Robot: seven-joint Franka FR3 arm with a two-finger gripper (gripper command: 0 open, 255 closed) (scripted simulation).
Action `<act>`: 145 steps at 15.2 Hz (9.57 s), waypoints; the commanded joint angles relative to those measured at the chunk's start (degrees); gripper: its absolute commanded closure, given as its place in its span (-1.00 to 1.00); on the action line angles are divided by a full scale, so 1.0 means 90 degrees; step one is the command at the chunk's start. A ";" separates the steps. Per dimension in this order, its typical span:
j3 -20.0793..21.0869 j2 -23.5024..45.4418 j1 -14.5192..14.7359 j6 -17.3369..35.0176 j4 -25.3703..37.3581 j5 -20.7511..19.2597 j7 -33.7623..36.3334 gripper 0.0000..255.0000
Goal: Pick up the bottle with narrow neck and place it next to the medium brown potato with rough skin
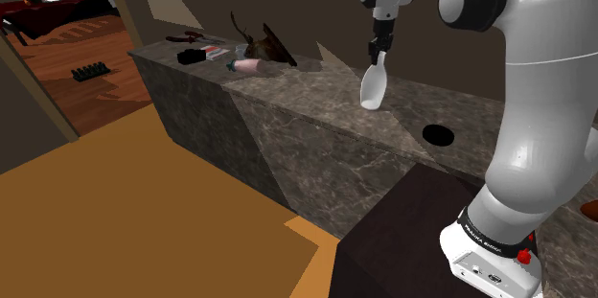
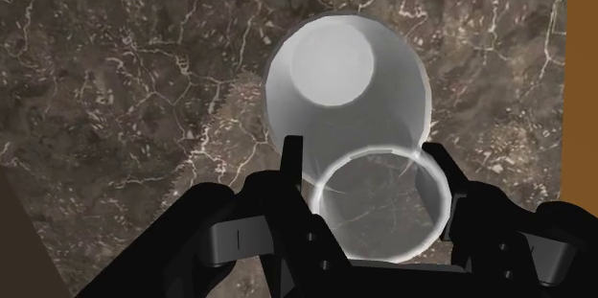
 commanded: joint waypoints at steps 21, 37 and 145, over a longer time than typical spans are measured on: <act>-0.0051 0.0059 -0.0220 -0.1909 0.1989 -0.0007 0.0048 1.00; -0.0287 -0.2675 0.0220 -0.1825 -0.0610 -0.1113 0.0026 1.00; -0.2598 -1.3228 -0.2839 -0.4118 -0.7844 -0.7012 -0.2225 1.00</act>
